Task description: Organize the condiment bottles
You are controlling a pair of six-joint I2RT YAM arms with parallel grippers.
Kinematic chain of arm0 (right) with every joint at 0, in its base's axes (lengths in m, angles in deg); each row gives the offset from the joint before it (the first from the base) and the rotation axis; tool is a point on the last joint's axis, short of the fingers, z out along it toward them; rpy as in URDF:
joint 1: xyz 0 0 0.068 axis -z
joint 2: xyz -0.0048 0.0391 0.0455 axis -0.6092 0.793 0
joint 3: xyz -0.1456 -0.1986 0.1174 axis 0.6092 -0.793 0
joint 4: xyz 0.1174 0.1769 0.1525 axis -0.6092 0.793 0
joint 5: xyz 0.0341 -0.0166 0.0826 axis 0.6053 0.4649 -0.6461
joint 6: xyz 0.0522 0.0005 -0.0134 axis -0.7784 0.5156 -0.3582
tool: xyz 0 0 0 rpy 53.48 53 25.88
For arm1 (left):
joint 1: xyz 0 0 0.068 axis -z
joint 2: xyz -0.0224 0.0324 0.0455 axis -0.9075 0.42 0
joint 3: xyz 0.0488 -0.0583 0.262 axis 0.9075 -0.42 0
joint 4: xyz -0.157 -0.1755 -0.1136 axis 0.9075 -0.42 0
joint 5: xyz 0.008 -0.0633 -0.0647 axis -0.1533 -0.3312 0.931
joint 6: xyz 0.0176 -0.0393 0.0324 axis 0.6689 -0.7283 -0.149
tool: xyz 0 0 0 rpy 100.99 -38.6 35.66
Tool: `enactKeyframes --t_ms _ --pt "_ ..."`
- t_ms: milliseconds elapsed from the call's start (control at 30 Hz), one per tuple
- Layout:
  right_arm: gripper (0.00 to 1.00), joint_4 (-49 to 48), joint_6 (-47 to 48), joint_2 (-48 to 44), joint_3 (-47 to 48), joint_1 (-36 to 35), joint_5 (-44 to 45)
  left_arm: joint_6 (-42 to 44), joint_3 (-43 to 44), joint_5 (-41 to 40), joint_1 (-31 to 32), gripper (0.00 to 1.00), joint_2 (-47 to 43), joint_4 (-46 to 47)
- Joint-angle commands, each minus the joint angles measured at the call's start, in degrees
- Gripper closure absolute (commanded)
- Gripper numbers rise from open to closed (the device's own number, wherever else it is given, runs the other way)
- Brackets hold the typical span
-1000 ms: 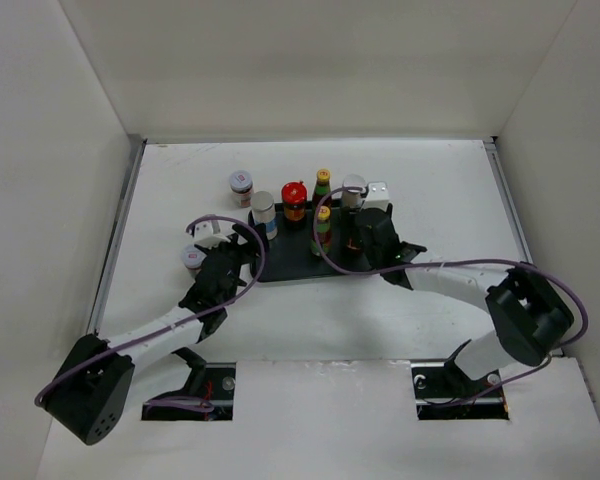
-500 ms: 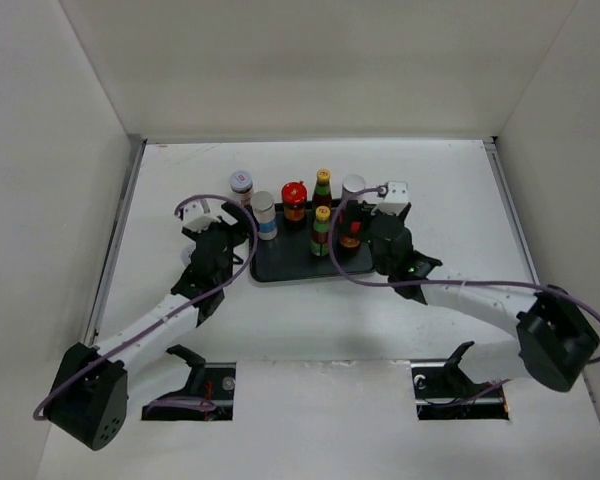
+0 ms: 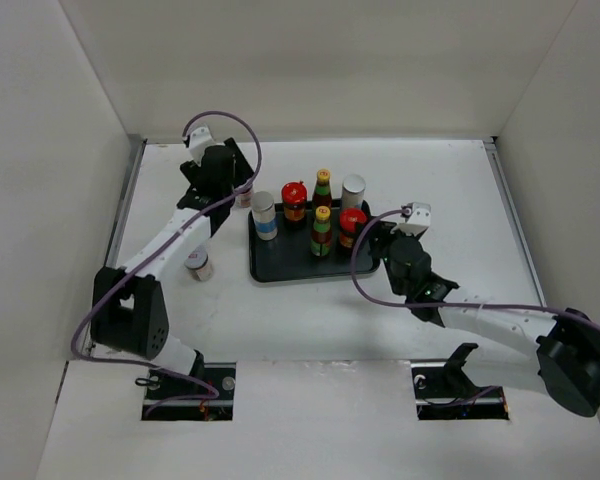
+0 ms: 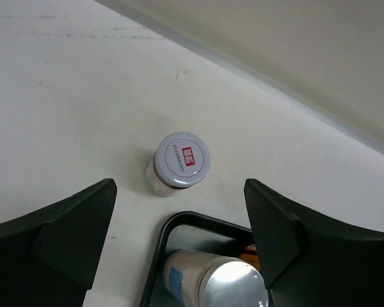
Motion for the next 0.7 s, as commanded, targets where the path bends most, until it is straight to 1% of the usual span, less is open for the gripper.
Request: enactKeyframes --t_ms 0,100,333,500,667 --pt "0.0 -5.73 -1.41 -2.42 -0.95 -0.55 0.95 2.15 5.71 4.6 -1.45 0.19 4.72 -9.76" --pt "0.0 -7.13 -1.85 -3.48 -2.36 -0.55 1.58 2.68 9.76 6.01 -2.16 0.19 10.43 -11.52" --pt "0.0 -7.93 -1.67 -3.57 -2.71 -0.55 0.87 3.29 16.09 6.19 -1.63 0.19 18.35 -12.05" --pt "0.0 -8.11 -0.97 -3.48 -2.53 -0.64 0.43 2.68 19.0 6.19 -2.07 0.19 22.4 -11.17" --pt "0.0 -8.11 -0.88 -2.87 -2.1 -0.9 -0.54 1.97 19.88 6.45 -2.95 0.21 24.69 -10.03"
